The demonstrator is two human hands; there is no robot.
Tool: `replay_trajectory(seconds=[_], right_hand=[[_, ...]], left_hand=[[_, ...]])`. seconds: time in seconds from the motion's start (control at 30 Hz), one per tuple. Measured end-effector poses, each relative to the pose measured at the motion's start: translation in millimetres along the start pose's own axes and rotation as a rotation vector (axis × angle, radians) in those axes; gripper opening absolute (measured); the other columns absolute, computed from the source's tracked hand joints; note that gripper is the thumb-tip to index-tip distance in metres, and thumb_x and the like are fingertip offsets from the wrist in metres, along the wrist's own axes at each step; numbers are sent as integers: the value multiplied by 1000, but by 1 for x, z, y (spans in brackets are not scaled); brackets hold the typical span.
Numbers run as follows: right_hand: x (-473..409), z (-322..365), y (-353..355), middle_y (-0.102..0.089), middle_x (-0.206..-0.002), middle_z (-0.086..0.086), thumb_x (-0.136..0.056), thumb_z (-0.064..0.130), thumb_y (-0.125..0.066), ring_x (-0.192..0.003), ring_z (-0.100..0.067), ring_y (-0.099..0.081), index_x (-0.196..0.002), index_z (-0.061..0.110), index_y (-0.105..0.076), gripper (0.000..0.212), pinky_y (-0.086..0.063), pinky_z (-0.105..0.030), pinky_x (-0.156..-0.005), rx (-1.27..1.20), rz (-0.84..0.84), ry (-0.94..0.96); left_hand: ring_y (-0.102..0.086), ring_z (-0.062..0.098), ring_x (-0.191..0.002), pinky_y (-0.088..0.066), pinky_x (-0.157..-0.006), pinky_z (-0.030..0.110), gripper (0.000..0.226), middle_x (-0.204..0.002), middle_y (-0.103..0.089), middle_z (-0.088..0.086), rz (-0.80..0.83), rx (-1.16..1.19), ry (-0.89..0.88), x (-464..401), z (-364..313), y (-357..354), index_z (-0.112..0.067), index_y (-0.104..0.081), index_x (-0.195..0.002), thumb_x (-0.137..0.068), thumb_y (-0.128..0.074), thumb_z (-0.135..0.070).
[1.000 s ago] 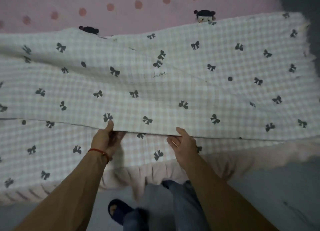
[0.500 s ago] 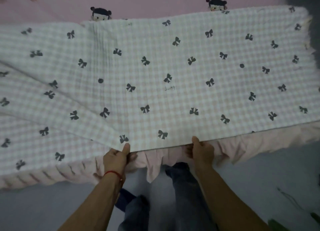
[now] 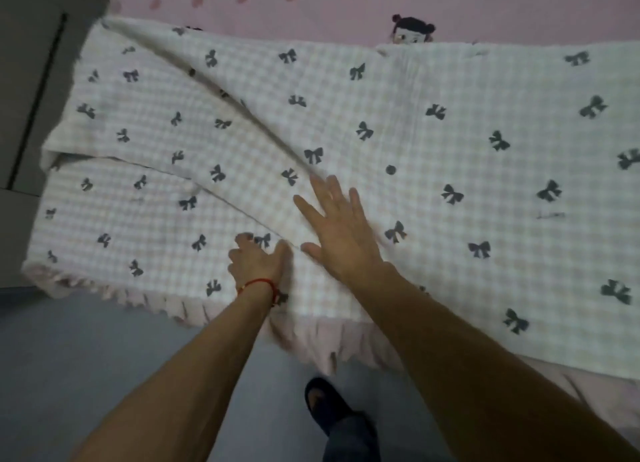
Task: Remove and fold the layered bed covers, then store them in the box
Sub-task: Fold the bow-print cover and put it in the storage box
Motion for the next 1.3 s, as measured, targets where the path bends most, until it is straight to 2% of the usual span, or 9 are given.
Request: replay_trajectory(seconds=[0.1,0.3,0.5,0.8,0.93,1.03,1.13,1.23,1.3], right_hand=[[-45,13,-62,3,-169,-13,-83,52,-75,-156,-35,7,-161,30,-6,107,2,-65,-121,61,313,-148],[-67,11,-107,9,-169,-13,-76,48,-82,-155,-36,13,-160,29,-2,118,7,-69,-116,224,397,-310],[-68,16,-107,7,-169,-14,-89,29,-68,-154,-38,12,-161,26,-4,97,0,-71,-117,295,425,-401],[-74,34,-102,7,-168,-15,-90,19,-65,-155,-38,9,-161,24,-3,94,-7,-70,-117,395,458,-512],[-80,61,-98,-9,-165,-14,-94,24,-59,-152,-38,-7,-155,14,-25,71,-22,-68,-115,369,408,-763],[-110,125,-81,-58,-127,-9,-85,14,-61,-117,-37,-52,-119,12,-58,35,-50,-56,-93,106,28,-842],[-132,188,-79,-70,-76,-3,-86,31,-61,-71,-25,-65,-88,15,-70,18,-58,-40,-64,-521,-393,-1080],[-161,214,-131,-57,-55,-3,-89,42,-61,-43,-20,-51,-82,6,-64,36,-50,-34,-48,-1735,-449,-1387],[-169,206,-141,-51,-55,-2,-96,39,-61,-44,-18,-47,-102,0,-66,40,-51,-34,-50,-1966,-648,-1329]], left_hand=[[-34,41,-140,-34,-110,51,76,-159,-27,17,27,-311,-161,-105,16,56,-28,-31,-153,-88,-62,-52],[-24,42,-148,-30,-118,53,90,-165,23,5,630,-720,-342,-199,51,56,-45,8,-156,-92,-51,-67],[-7,48,-150,-29,-118,56,96,-165,24,5,667,-715,-361,-191,50,51,-48,8,-156,-91,-62,-56],[-25,41,-147,-27,-120,48,100,-165,18,17,759,-718,-458,-201,39,60,-39,6,-159,-90,-67,-40],[-41,29,-140,-45,-105,31,82,-167,-13,8,806,-459,-452,-202,33,87,-36,-18,-159,-90,-61,-36],[-66,24,-104,-58,-88,33,43,-126,-66,8,763,96,-206,-251,39,142,-18,-65,-129,-88,-65,-31],[-57,19,-59,-59,-72,36,25,-67,-61,5,670,585,94,-331,43,190,-19,-58,-74,-82,-72,-38],[-67,17,-69,-59,-89,37,22,-80,-70,6,550,1015,366,-402,34,213,-15,-67,-91,-87,-76,-34],[-69,19,-88,-60,-86,40,16,-104,-72,10,536,961,354,-422,25,221,-17,-67,-100,-92,-71,-30]])
Point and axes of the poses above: each hand's wrist, its own x-axis away from the middle knuckle, its own y-axis out of the back of the hand, z = x × y, the point moved 5 cm from there along -x, towards the middle knuckle
